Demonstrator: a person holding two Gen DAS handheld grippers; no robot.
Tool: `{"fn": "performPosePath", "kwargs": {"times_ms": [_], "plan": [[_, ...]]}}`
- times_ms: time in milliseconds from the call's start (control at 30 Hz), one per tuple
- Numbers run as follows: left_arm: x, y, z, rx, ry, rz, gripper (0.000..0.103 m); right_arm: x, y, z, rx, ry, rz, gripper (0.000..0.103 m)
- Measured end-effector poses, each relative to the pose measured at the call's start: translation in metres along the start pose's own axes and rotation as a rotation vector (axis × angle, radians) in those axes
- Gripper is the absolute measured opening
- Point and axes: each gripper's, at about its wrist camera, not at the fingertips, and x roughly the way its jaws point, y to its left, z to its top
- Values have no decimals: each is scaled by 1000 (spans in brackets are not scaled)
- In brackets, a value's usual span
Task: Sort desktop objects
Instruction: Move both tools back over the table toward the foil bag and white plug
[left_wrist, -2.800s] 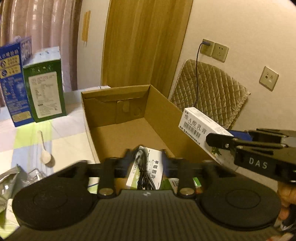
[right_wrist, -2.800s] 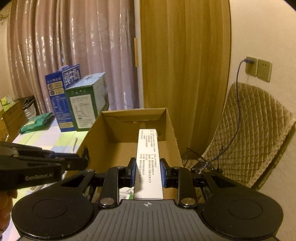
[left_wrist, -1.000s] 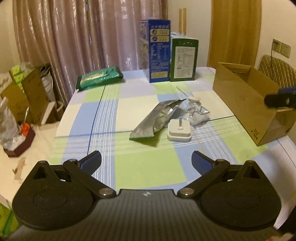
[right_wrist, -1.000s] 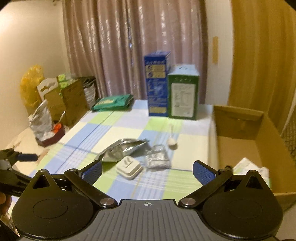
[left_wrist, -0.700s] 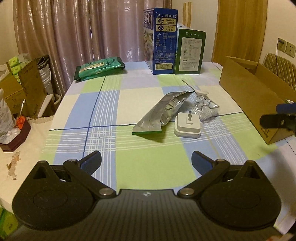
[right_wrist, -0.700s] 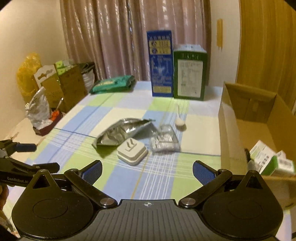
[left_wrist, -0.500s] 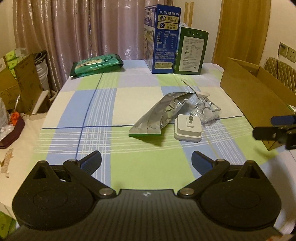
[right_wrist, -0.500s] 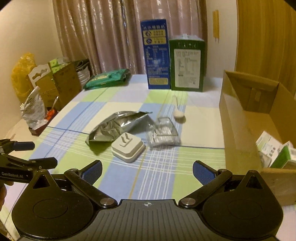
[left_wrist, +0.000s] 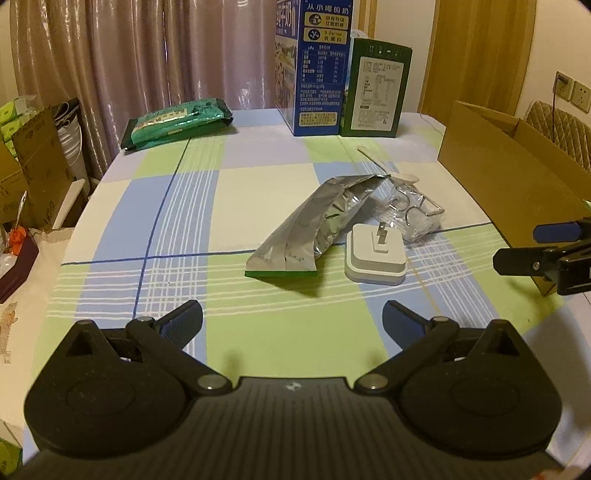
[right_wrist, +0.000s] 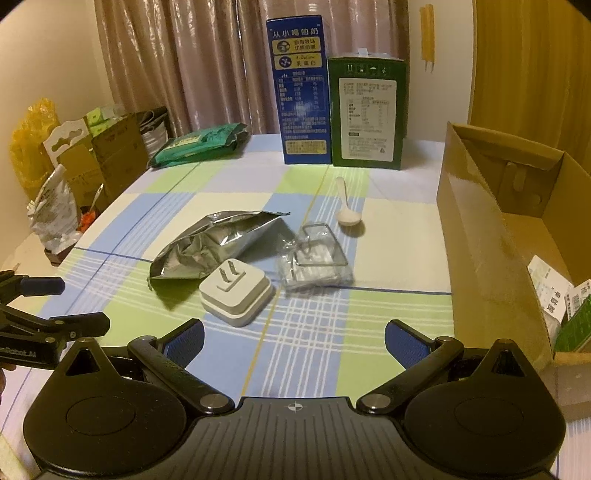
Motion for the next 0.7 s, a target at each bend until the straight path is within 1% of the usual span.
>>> {"fn": "performPosePath", "kwargs": {"times_ms": [367, 700], "plan": [[4, -2, -3, 10, 18, 0, 102, 1, 1, 0, 1, 13, 2, 101], [5, -3, -3, 16, 20, 1, 102, 9, 1, 2, -8, 18, 0, 101]]}}
